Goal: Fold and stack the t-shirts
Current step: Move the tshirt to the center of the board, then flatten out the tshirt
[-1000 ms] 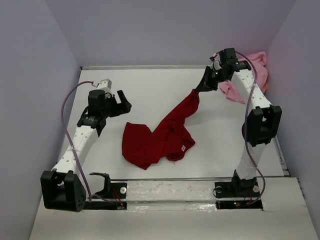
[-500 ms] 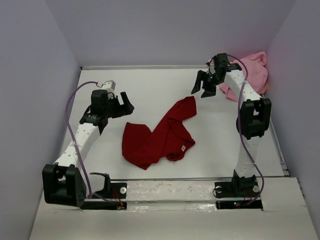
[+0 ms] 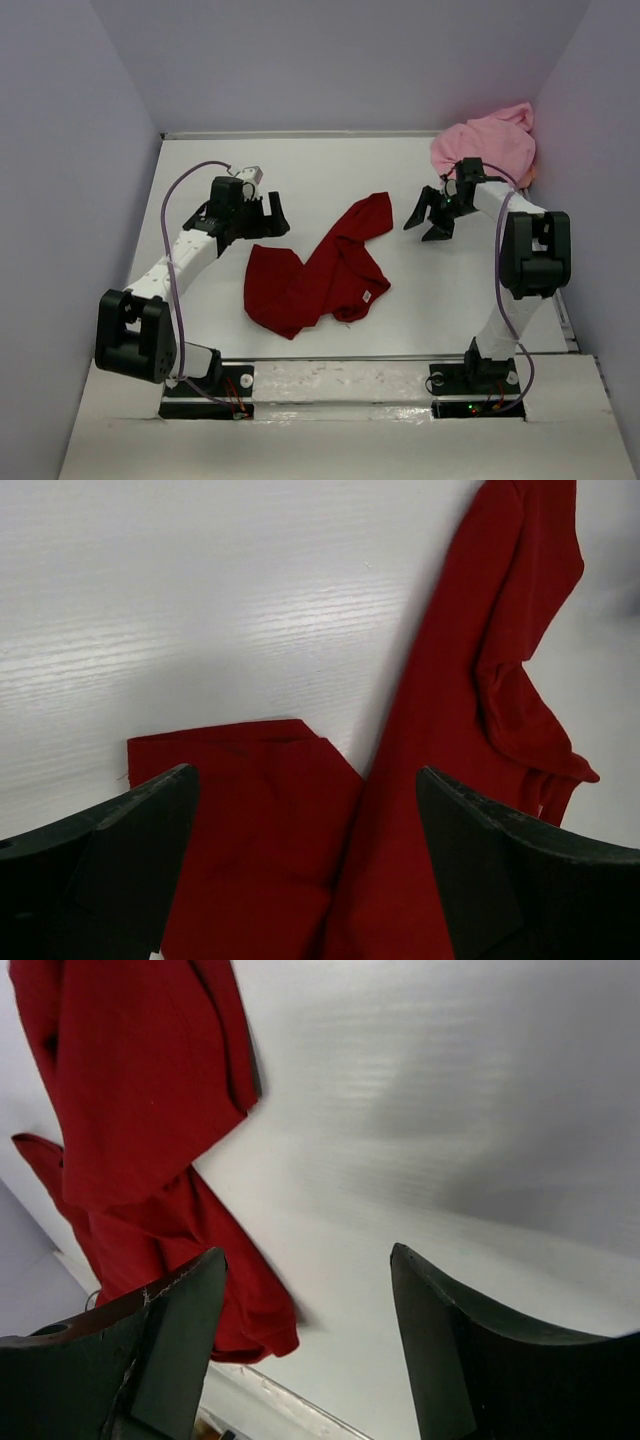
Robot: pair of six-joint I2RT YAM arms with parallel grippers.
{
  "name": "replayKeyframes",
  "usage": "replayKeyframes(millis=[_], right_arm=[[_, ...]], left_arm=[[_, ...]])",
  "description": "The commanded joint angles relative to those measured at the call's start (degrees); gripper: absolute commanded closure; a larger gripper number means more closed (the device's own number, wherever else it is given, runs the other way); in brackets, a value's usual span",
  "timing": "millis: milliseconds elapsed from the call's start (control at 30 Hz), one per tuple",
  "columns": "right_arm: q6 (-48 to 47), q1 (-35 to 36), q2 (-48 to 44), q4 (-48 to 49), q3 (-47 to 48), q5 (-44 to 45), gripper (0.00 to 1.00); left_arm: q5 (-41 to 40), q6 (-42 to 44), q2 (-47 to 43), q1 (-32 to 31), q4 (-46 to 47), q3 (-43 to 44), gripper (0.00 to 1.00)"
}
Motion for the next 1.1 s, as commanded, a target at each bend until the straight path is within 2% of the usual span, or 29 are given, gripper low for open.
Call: replayKeyframes(millis=[0, 233, 400, 767, 1067], right_arm=[[3.6, 1.4, -3.6, 11.3, -5.6, -5.9, 0.28], [6.5, 2.1, -3.8, 18.4, -10.9, -8.1, 0.28], [7.2, 2.6, -2.9, 23.8, -13.4, -6.6, 0.29], [7.8, 2.6, 3.4, 25.4, -5.7, -7.0, 0.29], [7.1, 8.8, 9.0, 24.4, 0.4, -3.1, 0.30]], left_arm=[[1.1, 0.3, 0.9, -1.8, 0.0, 3.8, 0.01], [1.2, 0.9, 4.2, -3.6, -1.7, 6.7, 0.01], [-1.8, 0.4, 7.5, -7.3, -1.8, 7.4, 0.01], [-4.8, 1.2, 19.0, -12.3, -3.6, 10.2, 0.01], [-8.4, 2.5, 24.3, -15.4, -7.8, 14.9, 0.01]])
